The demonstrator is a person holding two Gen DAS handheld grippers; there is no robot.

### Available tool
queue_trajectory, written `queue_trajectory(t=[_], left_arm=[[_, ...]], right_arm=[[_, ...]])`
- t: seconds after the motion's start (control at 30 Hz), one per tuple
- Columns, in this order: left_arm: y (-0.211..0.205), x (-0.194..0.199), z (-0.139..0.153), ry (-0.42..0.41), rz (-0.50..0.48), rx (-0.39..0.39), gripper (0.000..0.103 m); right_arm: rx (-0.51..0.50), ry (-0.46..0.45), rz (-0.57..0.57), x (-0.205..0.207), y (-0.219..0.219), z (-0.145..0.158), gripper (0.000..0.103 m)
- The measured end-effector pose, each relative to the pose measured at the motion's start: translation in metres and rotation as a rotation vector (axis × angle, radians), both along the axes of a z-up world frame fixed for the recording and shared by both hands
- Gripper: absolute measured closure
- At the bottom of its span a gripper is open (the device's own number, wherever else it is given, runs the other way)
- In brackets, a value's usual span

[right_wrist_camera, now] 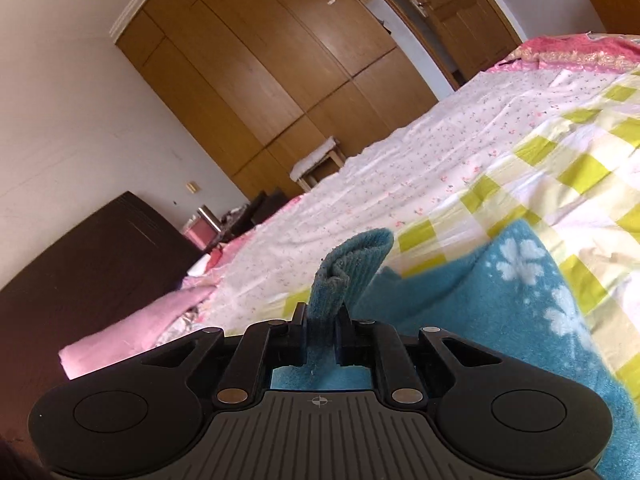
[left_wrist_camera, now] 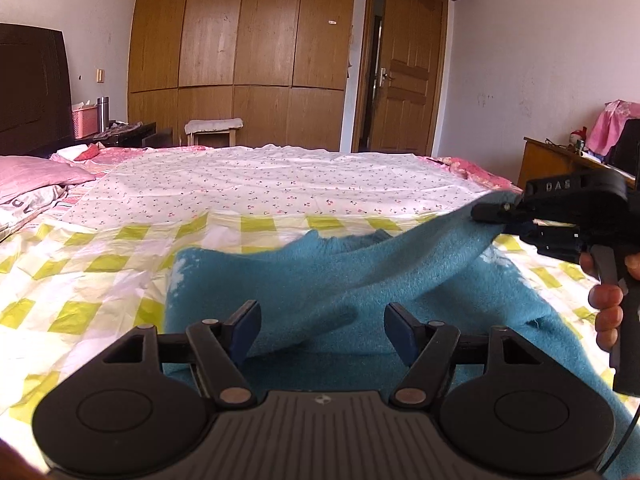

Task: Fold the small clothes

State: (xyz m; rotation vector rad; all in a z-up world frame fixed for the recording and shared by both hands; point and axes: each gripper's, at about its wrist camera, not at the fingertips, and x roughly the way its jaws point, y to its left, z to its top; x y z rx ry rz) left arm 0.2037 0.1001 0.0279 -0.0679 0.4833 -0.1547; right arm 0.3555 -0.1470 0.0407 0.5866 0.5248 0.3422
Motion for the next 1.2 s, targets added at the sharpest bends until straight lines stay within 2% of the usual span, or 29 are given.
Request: queue_trajectory(t=[0.1, 0.13, 0.17, 0.23, 0.4, 0.57, 0.67, 0.8, 0.9, 1.0, 1.07, 1.2], left_arm=[[-0.005, 0.015, -0.018, 0.059, 0.004, 0.030, 0.029], [-0.006, 0.020, -0.025, 0.095, 0.015, 0.048, 0.029], [-0.006, 0.023, -0.030, 0.127, 0.019, 0.054, 0.029], [-0.002, 0.022, -0.036, 0.151, 0.010, 0.033, 0.029], [0.006, 0.018, -0.024, 0.098, 0.020, 0.022, 0.029], [0.009, 0.040, -0.015, 0.059, 0.066, -0.001, 0.029], [0.007, 0.053, -0.021, 0.064, 0.090, 0.035, 0.029], [0.009, 0.066, -0.043, 0.157, 0.100, 0.106, 0.029], [0.006, 0.061, -0.043, 0.149, 0.091, 0.135, 0.029], [0.007, 0.052, -0.036, 0.136, 0.092, 0.100, 0.029], [0.008, 0.047, -0.034, 0.133, 0.092, 0.091, 0.029], [0.004, 0.048, -0.041, 0.180, 0.089, 0.128, 0.028]], right_arm=[[-0.175, 0.183, -0.041, 0.017, 0.007, -0.034, 0.083], [-0.192, 0.224, -0.050, 0.018, 0.006, -0.045, 0.083], [-0.181, 0.209, -0.052, 0.013, 0.004, -0.049, 0.083], [-0.198, 0.189, -0.058, 0.004, 0.003, -0.044, 0.074], [-0.306, 0.059, -0.102, -0.022, 0.003, -0.018, 0.071], [-0.352, -0.018, 0.021, -0.012, 0.028, -0.005, 0.071], [-0.385, 0.003, 0.127, -0.004, 0.041, -0.013, 0.072], [-0.523, 0.074, 0.174, 0.000, 0.049, -0.035, 0.075], [-0.496, 0.089, 0.168, 0.002, 0.044, -0.036, 0.077], [-0.485, 0.065, 0.172, -0.008, 0.045, -0.026, 0.074], [-0.501, 0.035, 0.189, -0.018, 0.047, -0.023, 0.074], [-0.567, 0.061, 0.213, -0.017, 0.055, -0.031, 0.074]])
